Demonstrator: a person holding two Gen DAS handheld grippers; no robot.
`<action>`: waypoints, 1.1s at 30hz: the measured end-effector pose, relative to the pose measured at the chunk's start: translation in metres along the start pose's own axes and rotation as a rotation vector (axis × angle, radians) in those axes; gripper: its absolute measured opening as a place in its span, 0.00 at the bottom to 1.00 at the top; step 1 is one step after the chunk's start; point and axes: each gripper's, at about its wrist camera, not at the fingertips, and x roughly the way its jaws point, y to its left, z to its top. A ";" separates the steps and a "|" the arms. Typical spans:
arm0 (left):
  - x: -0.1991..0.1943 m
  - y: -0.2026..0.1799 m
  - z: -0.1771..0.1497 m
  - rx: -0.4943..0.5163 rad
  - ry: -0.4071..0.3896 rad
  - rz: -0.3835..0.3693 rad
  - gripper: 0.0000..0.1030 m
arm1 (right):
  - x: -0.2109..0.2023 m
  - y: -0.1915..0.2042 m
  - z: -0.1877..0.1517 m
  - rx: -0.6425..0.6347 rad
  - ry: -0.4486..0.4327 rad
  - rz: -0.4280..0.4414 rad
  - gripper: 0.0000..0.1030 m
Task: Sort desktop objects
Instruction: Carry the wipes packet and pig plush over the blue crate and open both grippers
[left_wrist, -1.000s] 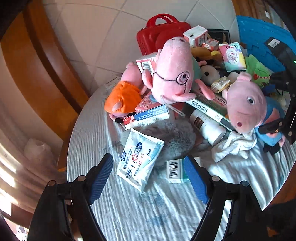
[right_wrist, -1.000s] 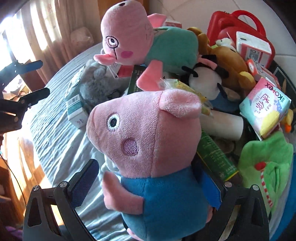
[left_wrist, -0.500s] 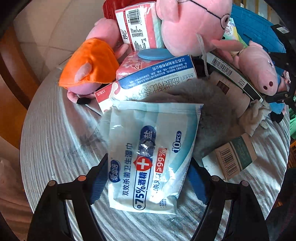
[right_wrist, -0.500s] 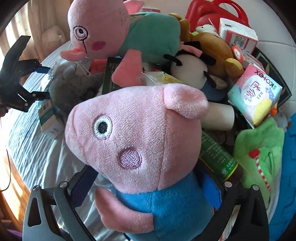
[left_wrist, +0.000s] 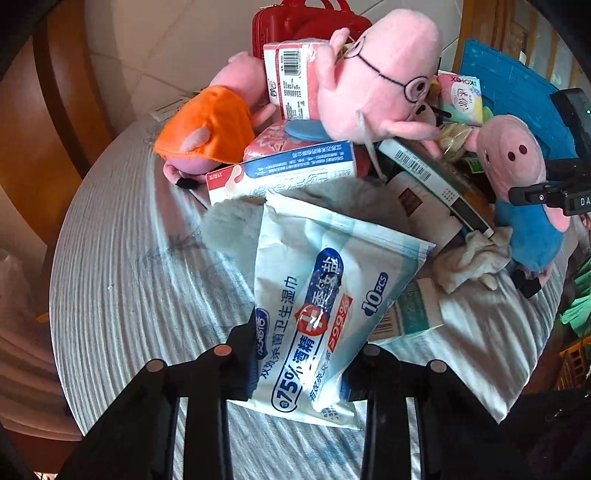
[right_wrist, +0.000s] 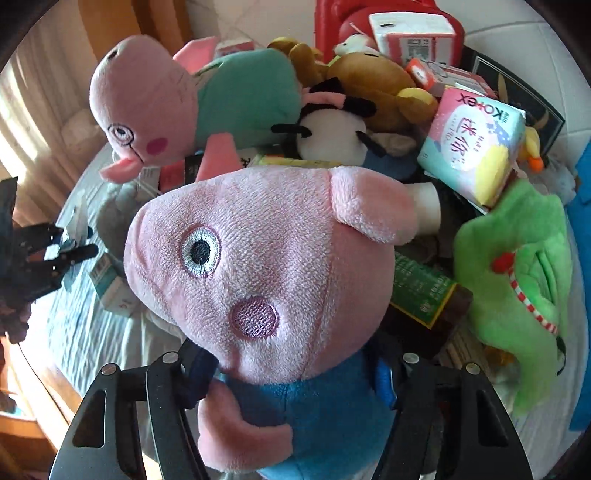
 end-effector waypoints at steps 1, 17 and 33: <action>-0.004 -0.007 0.002 0.009 -0.002 0.002 0.30 | -0.005 -0.003 -0.001 0.014 -0.008 0.011 0.65; -0.074 -0.132 0.141 0.213 -0.241 -0.151 0.30 | -0.155 -0.057 0.021 0.191 -0.370 0.019 0.65; -0.163 -0.436 0.320 0.474 -0.610 -0.398 0.30 | -0.422 -0.253 -0.032 0.333 -0.895 -0.297 0.66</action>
